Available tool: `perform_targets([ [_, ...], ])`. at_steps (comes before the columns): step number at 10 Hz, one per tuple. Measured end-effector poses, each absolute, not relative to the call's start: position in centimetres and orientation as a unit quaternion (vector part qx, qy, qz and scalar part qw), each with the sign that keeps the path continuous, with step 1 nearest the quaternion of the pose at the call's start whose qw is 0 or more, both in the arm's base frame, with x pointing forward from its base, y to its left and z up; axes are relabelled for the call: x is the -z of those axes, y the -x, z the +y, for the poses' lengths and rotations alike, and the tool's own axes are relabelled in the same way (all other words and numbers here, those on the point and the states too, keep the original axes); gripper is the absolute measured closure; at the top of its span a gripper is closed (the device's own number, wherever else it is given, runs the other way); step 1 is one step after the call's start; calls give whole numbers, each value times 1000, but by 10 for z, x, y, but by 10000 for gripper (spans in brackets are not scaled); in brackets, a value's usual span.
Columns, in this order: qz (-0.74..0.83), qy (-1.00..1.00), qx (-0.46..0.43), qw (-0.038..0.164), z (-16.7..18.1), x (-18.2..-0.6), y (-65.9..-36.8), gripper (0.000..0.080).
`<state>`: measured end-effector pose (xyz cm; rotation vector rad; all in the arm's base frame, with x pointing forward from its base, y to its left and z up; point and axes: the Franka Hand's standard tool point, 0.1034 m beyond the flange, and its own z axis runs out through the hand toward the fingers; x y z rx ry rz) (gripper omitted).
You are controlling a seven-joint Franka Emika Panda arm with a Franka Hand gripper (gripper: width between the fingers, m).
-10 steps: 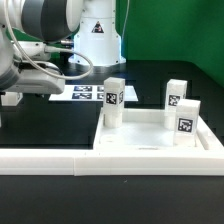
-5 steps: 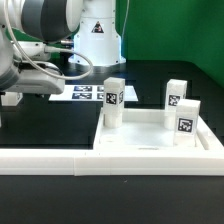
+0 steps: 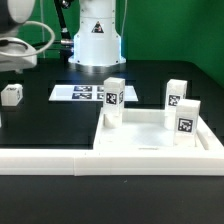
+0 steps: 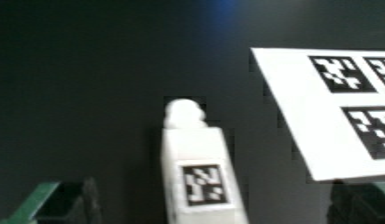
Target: Assemble square table
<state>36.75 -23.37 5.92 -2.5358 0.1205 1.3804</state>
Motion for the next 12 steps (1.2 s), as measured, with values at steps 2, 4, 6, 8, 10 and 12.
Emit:
perform_targets([
  [2, 55, 870, -478, 113, -234, -46, -364, 151],
  [4, 66, 870, -479, 93, -221, -25, -363, 151],
  [6, 66, 872, -477, 83, -210, -14, -367, 151],
  [8, 59, 878, -468, 78, -208, -8, -372, 151],
  [10, 58, 879, -467, 78, -209, -6, -370, 151],
  [12, 58, 879, -467, 78, -209, -6, -370, 151],
])
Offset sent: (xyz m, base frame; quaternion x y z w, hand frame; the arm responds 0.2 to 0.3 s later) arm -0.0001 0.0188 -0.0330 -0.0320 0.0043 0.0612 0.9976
